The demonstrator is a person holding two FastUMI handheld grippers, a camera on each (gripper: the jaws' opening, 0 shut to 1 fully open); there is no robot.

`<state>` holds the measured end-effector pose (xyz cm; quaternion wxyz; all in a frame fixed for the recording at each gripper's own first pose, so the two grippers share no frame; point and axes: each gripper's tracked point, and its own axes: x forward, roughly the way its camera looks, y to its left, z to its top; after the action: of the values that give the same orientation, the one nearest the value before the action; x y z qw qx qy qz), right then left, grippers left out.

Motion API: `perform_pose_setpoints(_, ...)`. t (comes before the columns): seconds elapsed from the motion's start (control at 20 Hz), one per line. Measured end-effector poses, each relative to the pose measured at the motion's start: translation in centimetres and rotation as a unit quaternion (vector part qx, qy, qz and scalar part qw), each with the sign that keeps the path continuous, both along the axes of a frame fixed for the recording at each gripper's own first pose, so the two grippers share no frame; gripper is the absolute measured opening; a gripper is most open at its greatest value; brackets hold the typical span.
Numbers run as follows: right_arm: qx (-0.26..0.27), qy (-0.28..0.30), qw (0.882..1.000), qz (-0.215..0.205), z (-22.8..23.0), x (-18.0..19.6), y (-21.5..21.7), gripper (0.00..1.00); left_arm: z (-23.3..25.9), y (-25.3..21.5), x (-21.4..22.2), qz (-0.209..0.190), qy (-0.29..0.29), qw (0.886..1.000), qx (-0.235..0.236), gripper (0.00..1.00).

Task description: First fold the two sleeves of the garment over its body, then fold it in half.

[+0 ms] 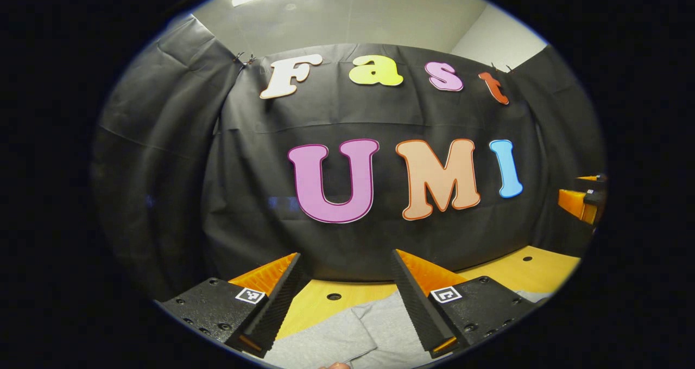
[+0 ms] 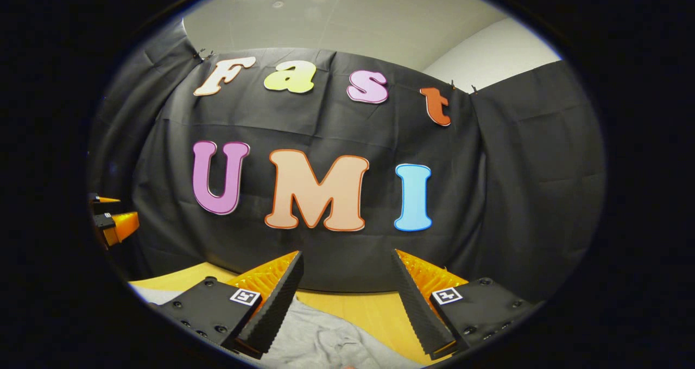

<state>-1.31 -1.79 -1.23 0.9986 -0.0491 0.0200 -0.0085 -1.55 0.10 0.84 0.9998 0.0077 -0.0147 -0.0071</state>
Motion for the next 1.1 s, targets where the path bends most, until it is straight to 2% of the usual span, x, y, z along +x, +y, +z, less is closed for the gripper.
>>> perform_pose_setpoints(0.65, -0.026, 0.063, 0.993, -0.092, -4.9, -1.3, -11.0, 1.0, 0.1, -2.8, 0.4, -0.031, -0.003, 1.0, -0.002, 0.94)
perform_pose_setpoints(1.1, -0.019, 0.157, 0.972, -0.175, -12.3, -6.3, -20.6, 0.99, -0.6, -3.8, 0.7, -0.04, 0.003, 0.999, -0.002, 0.94)
